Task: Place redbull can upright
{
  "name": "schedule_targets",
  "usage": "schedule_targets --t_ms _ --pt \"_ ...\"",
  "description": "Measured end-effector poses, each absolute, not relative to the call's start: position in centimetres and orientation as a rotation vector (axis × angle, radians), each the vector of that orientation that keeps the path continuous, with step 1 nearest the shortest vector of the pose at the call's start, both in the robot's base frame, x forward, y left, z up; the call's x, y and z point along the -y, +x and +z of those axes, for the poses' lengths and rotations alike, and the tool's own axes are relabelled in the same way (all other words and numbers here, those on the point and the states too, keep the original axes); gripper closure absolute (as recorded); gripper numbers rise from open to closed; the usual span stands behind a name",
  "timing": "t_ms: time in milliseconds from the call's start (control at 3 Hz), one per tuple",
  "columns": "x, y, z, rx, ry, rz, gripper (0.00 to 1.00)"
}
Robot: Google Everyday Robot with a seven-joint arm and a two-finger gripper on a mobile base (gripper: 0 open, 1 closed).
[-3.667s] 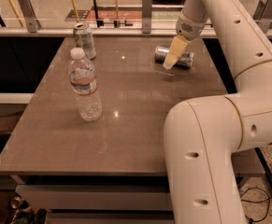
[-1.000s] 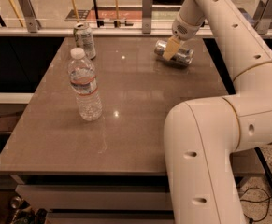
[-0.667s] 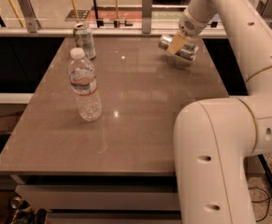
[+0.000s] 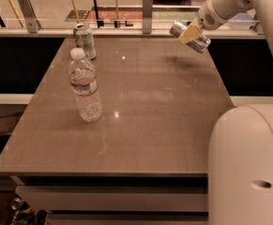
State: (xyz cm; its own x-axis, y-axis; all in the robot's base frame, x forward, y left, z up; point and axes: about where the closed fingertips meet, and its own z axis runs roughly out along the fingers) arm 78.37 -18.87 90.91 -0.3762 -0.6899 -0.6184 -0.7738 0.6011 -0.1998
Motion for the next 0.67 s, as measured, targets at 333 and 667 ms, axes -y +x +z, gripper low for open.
schedule_targets --t_ms 333,667 --pt "18.6 78.3 93.4 -1.956 -1.118 0.205 1.0" --pt "17.2 77.8 94.9 -1.769 -1.115 0.287 1.0"
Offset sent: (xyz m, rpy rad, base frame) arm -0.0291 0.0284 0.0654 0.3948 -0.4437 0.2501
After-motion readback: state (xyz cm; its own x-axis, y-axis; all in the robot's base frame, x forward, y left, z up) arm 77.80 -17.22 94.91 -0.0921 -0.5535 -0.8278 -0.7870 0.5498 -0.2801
